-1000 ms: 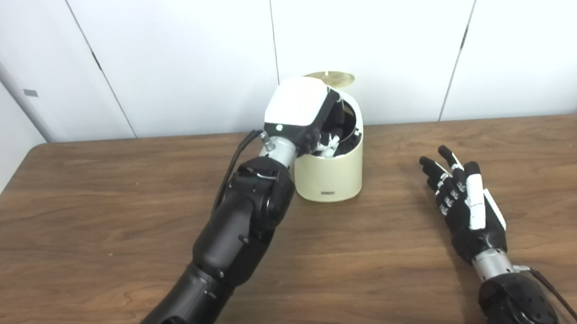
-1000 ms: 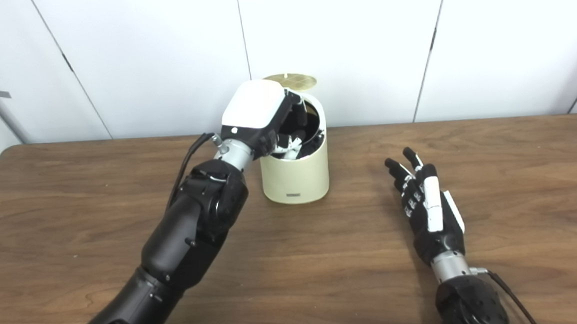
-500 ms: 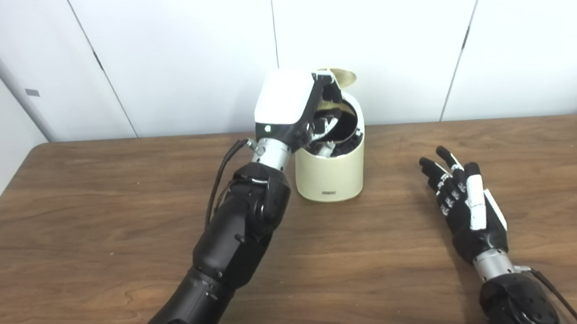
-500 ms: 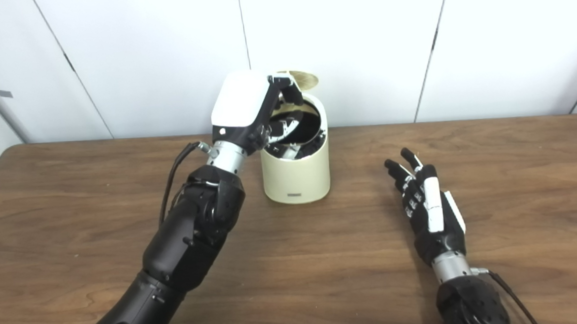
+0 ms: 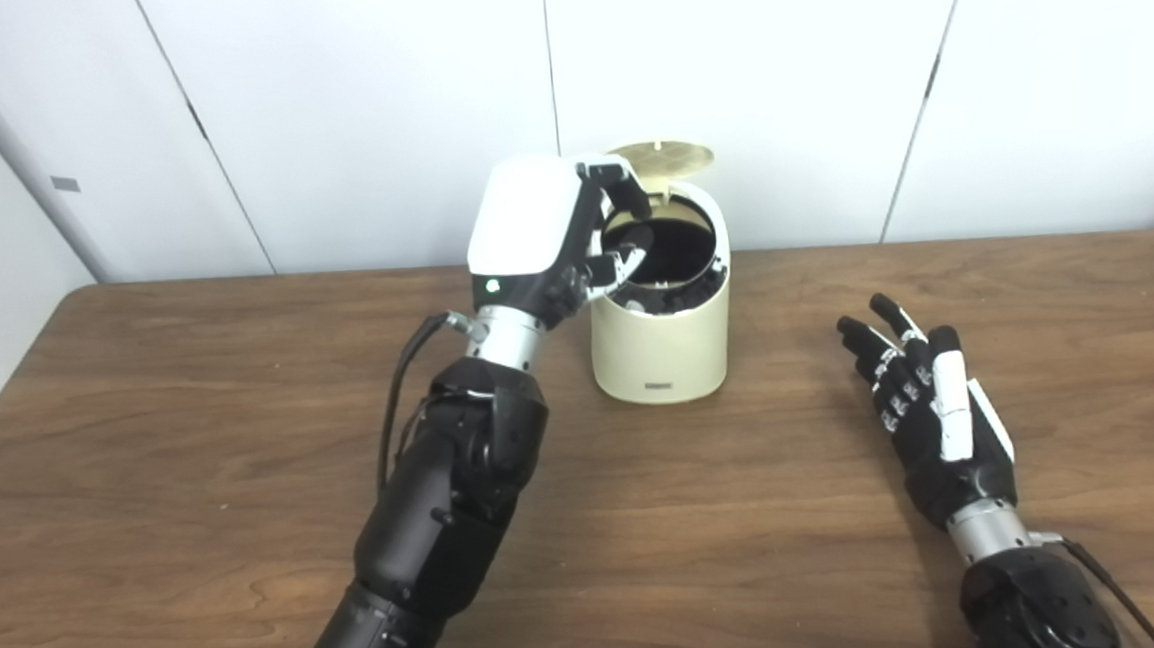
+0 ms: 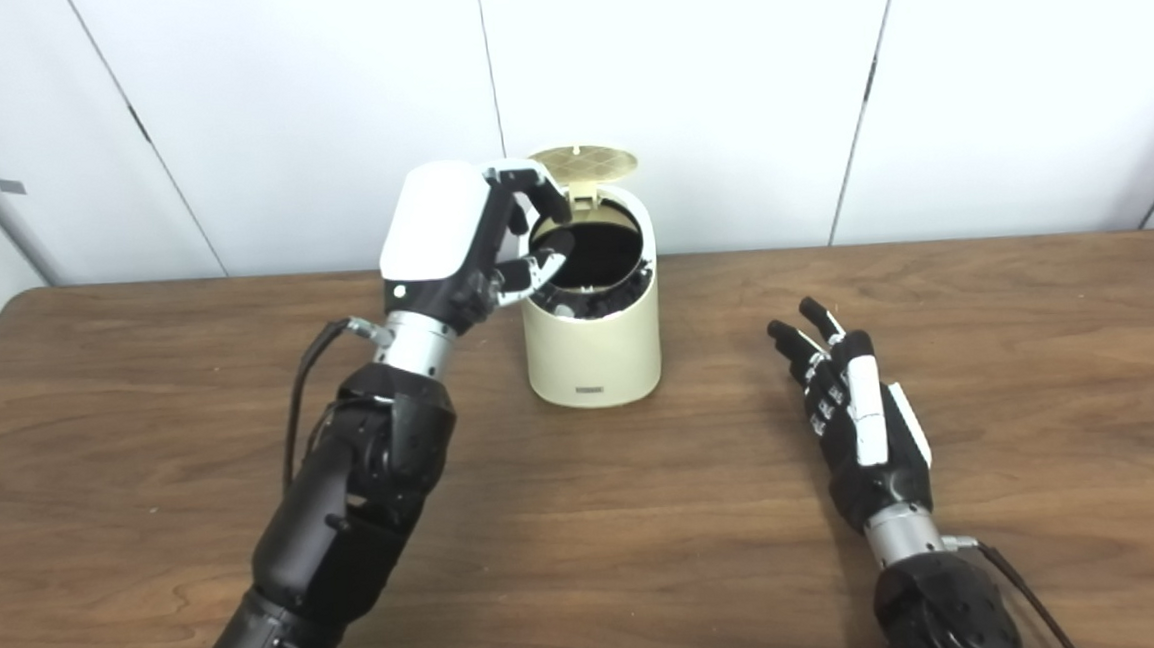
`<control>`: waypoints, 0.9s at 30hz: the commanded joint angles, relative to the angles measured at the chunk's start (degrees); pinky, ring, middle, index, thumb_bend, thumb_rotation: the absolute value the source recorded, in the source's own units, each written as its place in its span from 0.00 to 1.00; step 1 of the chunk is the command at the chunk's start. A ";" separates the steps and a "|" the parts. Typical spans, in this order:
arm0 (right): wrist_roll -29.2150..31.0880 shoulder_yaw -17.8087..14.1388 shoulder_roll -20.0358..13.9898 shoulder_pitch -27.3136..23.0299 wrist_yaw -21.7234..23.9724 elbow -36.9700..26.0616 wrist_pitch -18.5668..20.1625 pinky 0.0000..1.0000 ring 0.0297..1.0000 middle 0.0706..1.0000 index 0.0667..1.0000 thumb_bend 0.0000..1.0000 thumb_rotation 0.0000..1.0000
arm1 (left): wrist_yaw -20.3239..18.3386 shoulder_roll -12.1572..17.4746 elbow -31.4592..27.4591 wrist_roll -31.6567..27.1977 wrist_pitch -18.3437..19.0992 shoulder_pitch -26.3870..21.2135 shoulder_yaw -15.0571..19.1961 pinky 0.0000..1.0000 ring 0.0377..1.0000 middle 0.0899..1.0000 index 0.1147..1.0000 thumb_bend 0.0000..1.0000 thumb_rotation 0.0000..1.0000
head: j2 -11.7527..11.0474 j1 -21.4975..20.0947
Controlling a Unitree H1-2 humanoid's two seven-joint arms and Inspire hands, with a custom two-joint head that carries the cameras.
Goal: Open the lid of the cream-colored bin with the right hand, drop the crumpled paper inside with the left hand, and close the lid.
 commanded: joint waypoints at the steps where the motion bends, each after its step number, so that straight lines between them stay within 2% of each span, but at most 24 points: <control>1: 0.14 -0.02 -0.24 0.42 0.69 0.66 -0.29 1.00 0.92 0.82 0.92 0.62 0.94 | -0.37 -0.35 -3.36 -1.47 0.04 -0.64 1.08 0.35 0.40 0.48 0.40 0.47 0.00 | 0.06 0.02; 7: 0.08 -0.03 -0.41 0.35 0.79 0.94 -0.47 0.99 0.92 0.82 0.92 0.63 0.94 | -4.39 -0.54 -9.34 -3.57 3.20 1.74 3.12 0.37 0.41 0.48 0.38 0.47 0.00 | 0.07 0.32; 10: -0.11 0.03 -0.37 0.27 0.71 0.96 -0.70 1.00 0.92 0.83 0.92 0.63 0.94 | -6.32 -0.48 -13.24 -3.94 5.40 3.23 4.27 0.37 0.41 0.48 0.40 0.48 0.00 | 0.12 0.36; 13: -0.16 -0.04 -0.14 0.19 0.34 0.72 -0.61 0.96 0.91 0.83 0.92 0.62 0.94 | -7.76 -0.65 -17.08 -5.67 7.29 5.01 6.27 0.38 0.42 0.49 0.40 0.48 0.00 | 0.14 0.52; 17: -0.36 -0.31 0.48 0.06 -0.33 0.47 -1.05 0.92 0.90 0.84 0.90 0.61 0.93 | -7.23 -3.11 -19.26 -11.70 9.03 6.76 10.52 0.34 0.42 0.47 0.39 0.47 0.00 | 0.10 0.40; 20: -0.62 -0.32 0.83 0.00 -0.63 -0.07 -0.92 0.93 0.93 0.87 0.89 0.60 0.94 | -8.08 -3.81 -20.42 -18.93 9.02 8.28 14.21 0.34 0.45 0.47 0.39 0.47 0.00 | 0.11 0.17; 21: -0.64 -0.34 0.90 0.00 -0.64 -0.25 -0.88 0.93 0.94 0.88 0.89 0.60 0.94 | -8.74 -3.71 -20.73 -21.09 9.42 8.75 15.14 0.35 0.45 0.47 0.40 0.48 0.00 | 0.09 0.10; 22: -0.64 -0.37 0.95 0.02 -0.62 -0.45 -0.92 0.94 0.95 0.89 0.89 0.60 0.94 | -9.33 -3.61 -21.08 -23.09 10.21 9.38 16.10 0.42 0.44 0.46 0.41 0.49 0.00 | 0.09 0.02; 23: -0.59 -0.44 1.00 -0.01 -0.61 -0.61 -1.00 0.94 0.96 0.90 0.89 0.60 0.95 | -9.70 -3.38 -21.25 -24.59 10.60 10.09 16.90 0.45 0.43 0.46 0.41 0.50 0.00 | 0.14 -0.03; 24: -0.39 -0.56 1.06 -0.05 -0.60 -0.85 -0.97 0.95 0.96 0.91 0.90 0.60 0.95 | -9.87 -3.19 -21.28 -25.90 10.63 10.87 17.60 0.46 0.50 0.46 0.42 0.51 0.00 | 0.14 -0.03; 25: -0.19 -0.67 1.13 -0.09 -0.63 -1.21 -0.78 0.96 0.98 0.92 0.90 0.60 0.95 | -9.97 -3.14 -21.20 -27.55 10.52 11.70 18.40 0.48 0.54 0.54 0.43 0.50 0.04 | 0.14 -0.03; 27: 0.10 -0.87 1.26 -0.14 -0.69 -1.93 -0.48 0.98 0.99 0.94 0.91 0.61 0.95 | -10.51 -3.49 -20.89 -32.57 10.62 13.23 20.42 0.52 0.59 0.60 0.43 0.50 0.06 | 0.09 -0.01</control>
